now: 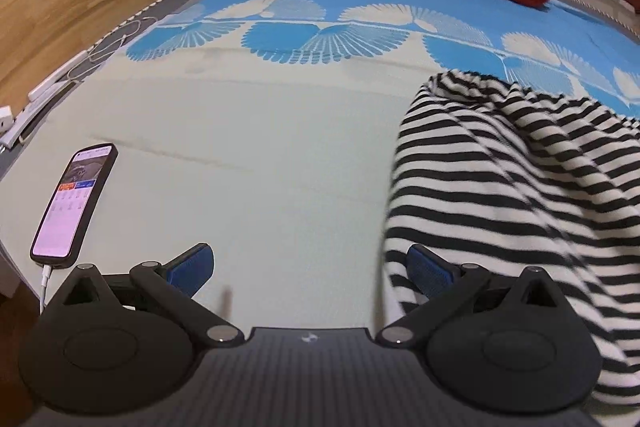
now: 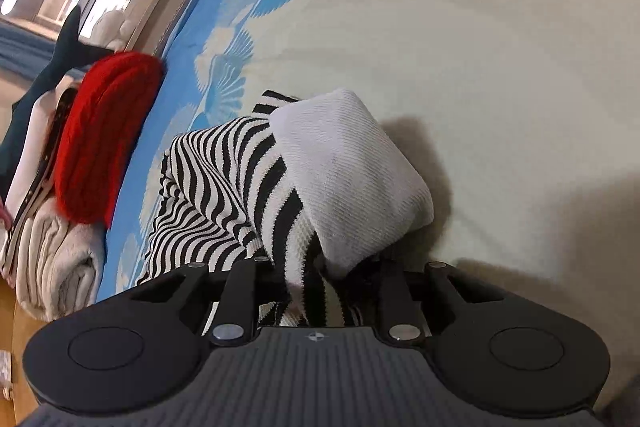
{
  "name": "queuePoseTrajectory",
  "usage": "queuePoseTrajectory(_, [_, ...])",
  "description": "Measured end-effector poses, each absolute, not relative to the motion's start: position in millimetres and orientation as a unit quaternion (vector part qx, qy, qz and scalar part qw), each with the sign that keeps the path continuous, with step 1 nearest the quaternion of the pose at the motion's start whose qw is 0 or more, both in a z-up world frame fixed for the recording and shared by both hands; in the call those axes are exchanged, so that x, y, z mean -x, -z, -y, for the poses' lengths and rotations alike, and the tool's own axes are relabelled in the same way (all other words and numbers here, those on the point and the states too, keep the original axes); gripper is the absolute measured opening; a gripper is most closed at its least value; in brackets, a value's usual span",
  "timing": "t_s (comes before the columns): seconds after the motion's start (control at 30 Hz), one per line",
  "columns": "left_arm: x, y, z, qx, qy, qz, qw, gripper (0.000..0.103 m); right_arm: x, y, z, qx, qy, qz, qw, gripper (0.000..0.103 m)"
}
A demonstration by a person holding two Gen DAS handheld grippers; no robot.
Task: Fold small clothes
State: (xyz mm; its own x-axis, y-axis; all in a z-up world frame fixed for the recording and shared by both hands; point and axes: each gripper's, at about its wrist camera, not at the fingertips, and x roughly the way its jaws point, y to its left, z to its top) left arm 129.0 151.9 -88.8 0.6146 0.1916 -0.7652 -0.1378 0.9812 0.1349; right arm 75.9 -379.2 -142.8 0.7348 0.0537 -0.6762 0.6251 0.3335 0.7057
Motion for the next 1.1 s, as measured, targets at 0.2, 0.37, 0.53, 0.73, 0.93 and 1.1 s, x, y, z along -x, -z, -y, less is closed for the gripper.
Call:
queuePoseTrajectory(0.2, [-127,104,-148,-0.043,-0.062,-0.464,0.883,0.103,-74,148,390,-0.554,0.212,-0.314,0.741,0.021])
queuePoseTrajectory(0.37, [-127,117,-144,-0.068,-0.065,-0.482,0.871,0.103,-95,107,363,-0.449,0.231,-0.318,0.803,0.021])
queuePoseTrajectory(0.53, [-126,112,-152,-0.04,-0.053,-0.48,0.875,0.103,-131,13,249,-0.173,0.149,-0.241,0.943,0.02])
queuePoseTrajectory(0.73, [-127,104,-164,-0.005,-0.057,-0.473,0.879,0.103,-108,-6,61,0.147,-0.094,-0.175,0.969,0.016])
queuePoseTrajectory(0.93, [-126,101,-174,0.015,-0.063,-0.471,0.88,0.103,-68,78,-22,0.28,-0.225,-0.248,0.9,0.014])
queuePoseTrajectory(1.1, [-122,99,-175,0.018,-0.059,-0.468,0.881,0.103,-66,83,-20,0.25,-0.22,-0.259,0.907,0.014])
